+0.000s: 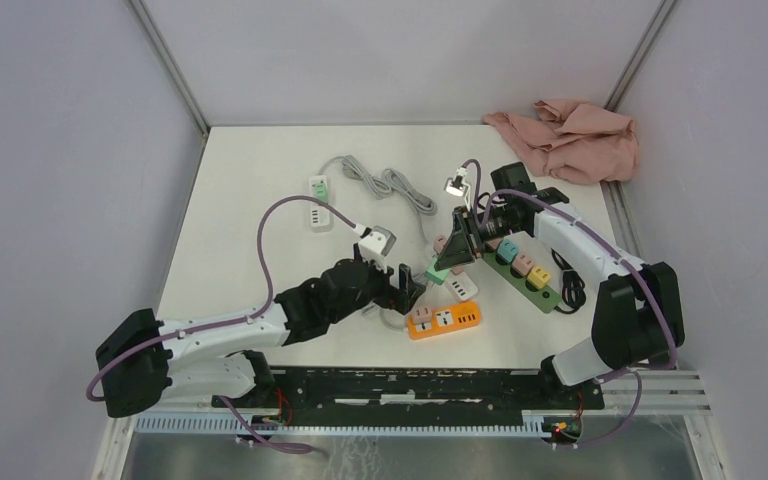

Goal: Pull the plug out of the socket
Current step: Place the plug at the center of the board.

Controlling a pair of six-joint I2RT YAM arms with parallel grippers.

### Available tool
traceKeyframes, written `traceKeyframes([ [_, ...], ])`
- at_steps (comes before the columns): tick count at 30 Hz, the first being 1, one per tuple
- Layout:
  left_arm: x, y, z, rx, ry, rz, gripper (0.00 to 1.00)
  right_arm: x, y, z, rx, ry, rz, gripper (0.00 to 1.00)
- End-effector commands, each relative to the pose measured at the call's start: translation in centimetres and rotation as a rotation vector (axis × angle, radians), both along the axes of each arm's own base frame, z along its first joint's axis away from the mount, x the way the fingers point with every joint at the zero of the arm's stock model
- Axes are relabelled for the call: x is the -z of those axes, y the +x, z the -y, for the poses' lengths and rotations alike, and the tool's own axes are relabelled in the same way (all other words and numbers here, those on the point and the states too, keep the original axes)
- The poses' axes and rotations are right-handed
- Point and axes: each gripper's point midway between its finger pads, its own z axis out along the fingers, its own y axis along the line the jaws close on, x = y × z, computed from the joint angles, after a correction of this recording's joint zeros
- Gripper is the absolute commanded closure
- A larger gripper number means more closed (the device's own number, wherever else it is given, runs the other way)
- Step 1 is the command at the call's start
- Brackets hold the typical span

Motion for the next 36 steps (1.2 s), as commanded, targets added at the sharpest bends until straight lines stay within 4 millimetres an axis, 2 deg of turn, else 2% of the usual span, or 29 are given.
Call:
traceKeyframes([
  [1,-3.6,0.5,0.8,0.028,-0.076,0.120,0.06,-1.1,0.2,-0.4,-0.012,0.061,-0.011,0.99],
  [10,-4.5,0.3,0.6,0.064,-0.145,0.208,0.04,-0.5,0.9,-1.0,0.035,0.061,-0.153,0.99],
  [14,-4.8,0.8,0.8,0.092,-0.230,0.123,0.04,0.1,1.5,-1.1,0.078,0.026,-0.219,0.99],
  [18,-4.5,2.2,0.5,0.104,-0.293,0.032,0.05,0.8,2.0,-1.3,0.122,0.002,-0.279,0.99],
  [26,-4.4,3.3,1.0,0.101,-0.233,0.051,0.06,1.6,2.4,-1.5,0.172,-0.026,-0.389,0.98],
  [31,-4.5,2.9,2.4,0.106,-0.221,0.039,0.08,2.1,2.6,-1.5,0.183,-0.040,-0.401,0.97],
  [36,-3.6,3.1,3.5,0.076,-0.153,0.036,0.09,2.2,2.6,-1.5,0.184,-0.043,-0.407,0.93],
])
